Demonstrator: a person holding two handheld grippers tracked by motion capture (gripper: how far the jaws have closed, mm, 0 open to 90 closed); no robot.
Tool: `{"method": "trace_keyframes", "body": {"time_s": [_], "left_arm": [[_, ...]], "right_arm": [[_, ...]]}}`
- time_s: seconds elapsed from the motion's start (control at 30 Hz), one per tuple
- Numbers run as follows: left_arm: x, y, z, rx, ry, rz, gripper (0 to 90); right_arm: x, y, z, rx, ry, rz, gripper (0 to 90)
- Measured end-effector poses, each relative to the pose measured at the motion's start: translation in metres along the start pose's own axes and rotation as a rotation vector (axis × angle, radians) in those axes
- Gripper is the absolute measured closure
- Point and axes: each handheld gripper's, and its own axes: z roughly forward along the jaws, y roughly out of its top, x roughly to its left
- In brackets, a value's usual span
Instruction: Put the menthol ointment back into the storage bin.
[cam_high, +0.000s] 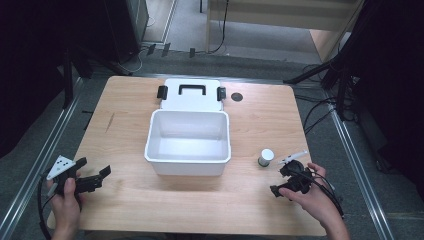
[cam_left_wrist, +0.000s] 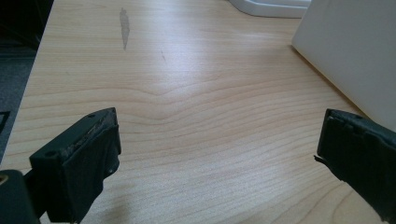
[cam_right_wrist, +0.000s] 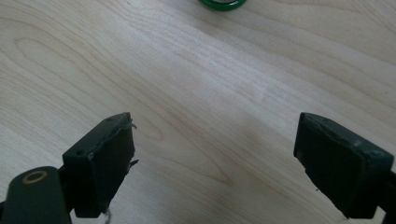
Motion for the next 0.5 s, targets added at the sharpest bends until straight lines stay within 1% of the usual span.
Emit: {"method": "trace_keyframes", "body": {"time_s": [0.1, 0.17, 0.2, 0.23, 0.27, 0.3, 0.4, 0.43, 0.47, 0.5], "left_arm": [[0.000, 0.000, 0.000, 0.005, -0.001, -0.002, 0.2], [0.000, 0.000, 0.001, 0.006, -0.001, -0.003, 0.3], [0.001, 0.001, 0.001, 0.007, -0.001, -0.004, 0.3], [0.001, 0.001, 0.002, 0.008, -0.001, -0.004, 0.3], [0.001, 0.001, 0.002, 0.010, -0.003, -0.006, 0.3], [0.001, 0.001, 0.002, 0.010, -0.003, -0.006, 0.3], [0.001, 0.002, 0.003, 0.013, -0.003, -0.008, 0.2], [0.001, 0.002, 0.003, 0.013, -0.003, -0.008, 0.3], [0.001, 0.002, 0.003, 0.011, -0.003, -0.008, 0.3], [0.001, 0.001, 0.002, 0.008, -0.006, -0.010, 0.2]], "right_arm": [[0.000, 0.013, -0.003, 0.041, -0.009, -0.021, 13.1], [0.000, 0.022, -0.005, 0.072, -0.004, -0.034, 13.2], [0.000, 0.022, -0.005, 0.072, -0.004, -0.034, 13.2], [0.001, 0.026, -0.006, 0.086, -0.005, -0.039, 13.2], [0.001, 0.033, -0.008, 0.106, -0.008, -0.056, 13.3], [0.001, 0.033, -0.008, 0.106, -0.008, -0.056, 13.3], [0.002, 0.045, -0.011, 0.123, -0.001, -0.078, 13.7], [0.002, 0.052, -0.013, 0.136, 0.003, -0.090, 13.7], [0.002, 0.052, -0.013, 0.136, 0.003, -0.090, 13.7], [0.004, 0.059, -0.014, 0.151, -0.006, -0.100, 13.6]]}}
